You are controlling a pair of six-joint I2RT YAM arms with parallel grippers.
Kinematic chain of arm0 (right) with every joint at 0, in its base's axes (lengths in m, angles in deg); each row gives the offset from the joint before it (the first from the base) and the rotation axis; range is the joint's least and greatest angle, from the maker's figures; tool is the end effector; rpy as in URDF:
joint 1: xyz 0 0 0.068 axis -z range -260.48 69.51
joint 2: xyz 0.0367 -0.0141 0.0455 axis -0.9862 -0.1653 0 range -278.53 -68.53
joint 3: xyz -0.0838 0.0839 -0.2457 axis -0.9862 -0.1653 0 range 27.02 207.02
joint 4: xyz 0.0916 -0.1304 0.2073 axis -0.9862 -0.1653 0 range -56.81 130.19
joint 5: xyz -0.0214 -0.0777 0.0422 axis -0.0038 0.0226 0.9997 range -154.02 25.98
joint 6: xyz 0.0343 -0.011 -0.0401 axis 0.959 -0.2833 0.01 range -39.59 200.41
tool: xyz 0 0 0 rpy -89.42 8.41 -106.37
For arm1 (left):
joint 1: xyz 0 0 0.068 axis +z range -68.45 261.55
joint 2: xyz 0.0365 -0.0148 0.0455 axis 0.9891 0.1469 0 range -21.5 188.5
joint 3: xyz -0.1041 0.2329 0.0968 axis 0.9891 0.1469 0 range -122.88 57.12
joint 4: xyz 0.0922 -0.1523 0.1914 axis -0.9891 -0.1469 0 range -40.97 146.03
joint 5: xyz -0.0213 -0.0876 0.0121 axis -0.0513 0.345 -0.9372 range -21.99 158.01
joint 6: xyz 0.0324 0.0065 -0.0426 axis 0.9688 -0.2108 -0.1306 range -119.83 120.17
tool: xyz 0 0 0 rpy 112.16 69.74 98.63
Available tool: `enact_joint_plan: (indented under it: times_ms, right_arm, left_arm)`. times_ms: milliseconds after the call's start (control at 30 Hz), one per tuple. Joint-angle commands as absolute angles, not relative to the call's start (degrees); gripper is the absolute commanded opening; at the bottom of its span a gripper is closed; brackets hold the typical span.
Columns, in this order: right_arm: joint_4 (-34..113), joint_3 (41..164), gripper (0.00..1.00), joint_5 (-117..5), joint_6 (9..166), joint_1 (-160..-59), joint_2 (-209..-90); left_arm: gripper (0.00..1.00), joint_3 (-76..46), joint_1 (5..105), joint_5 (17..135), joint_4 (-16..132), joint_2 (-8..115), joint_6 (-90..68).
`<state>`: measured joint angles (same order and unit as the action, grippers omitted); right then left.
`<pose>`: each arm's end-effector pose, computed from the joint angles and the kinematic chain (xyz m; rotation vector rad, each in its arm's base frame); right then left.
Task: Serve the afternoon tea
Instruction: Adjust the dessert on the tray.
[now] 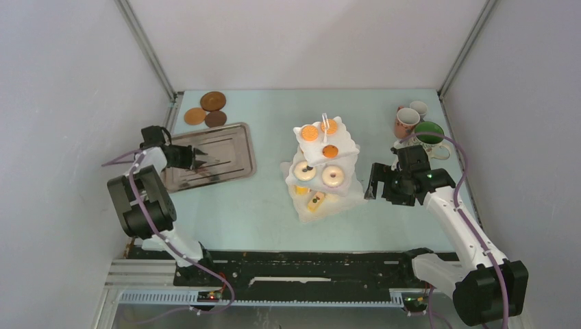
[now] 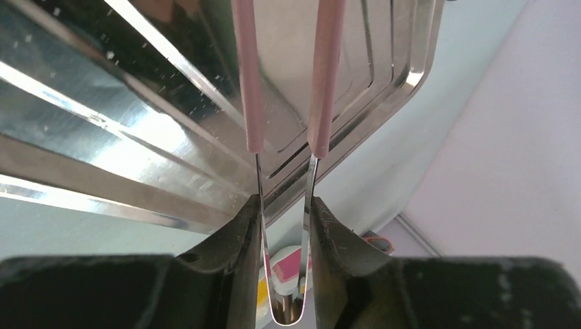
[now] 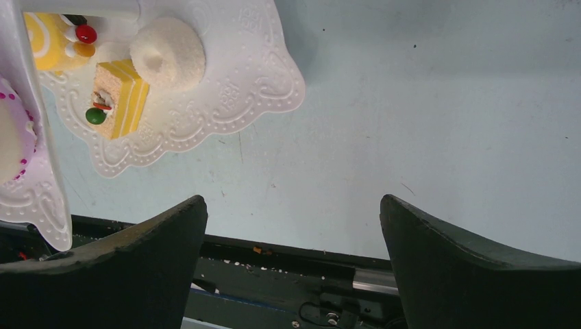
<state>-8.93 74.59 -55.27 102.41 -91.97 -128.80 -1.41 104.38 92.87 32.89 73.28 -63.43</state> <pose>0.1879 0.0436 0.2511 0.1949 2.6809 0.3912 0.3091 0.1140 0.1886 -1.7155 2.0617 -0.8083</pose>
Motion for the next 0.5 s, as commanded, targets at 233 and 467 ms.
enact_joint_plan:
  times_ms: [233, 467]
  right_arm:
    - [-7.8, 75.1, 1.00, -55.2, 101.6, -91.7, -128.9]
    - [-7.8, 75.1, 1.00, -53.7, 101.2, -92.5, -129.1]
  left_arm:
    - [0.34, -20.7, 103.0, 85.0, 3.9, 70.9, -20.9]
    - [0.34, -16.9, 102.1, 73.6, -2.5, 67.1, -7.6]
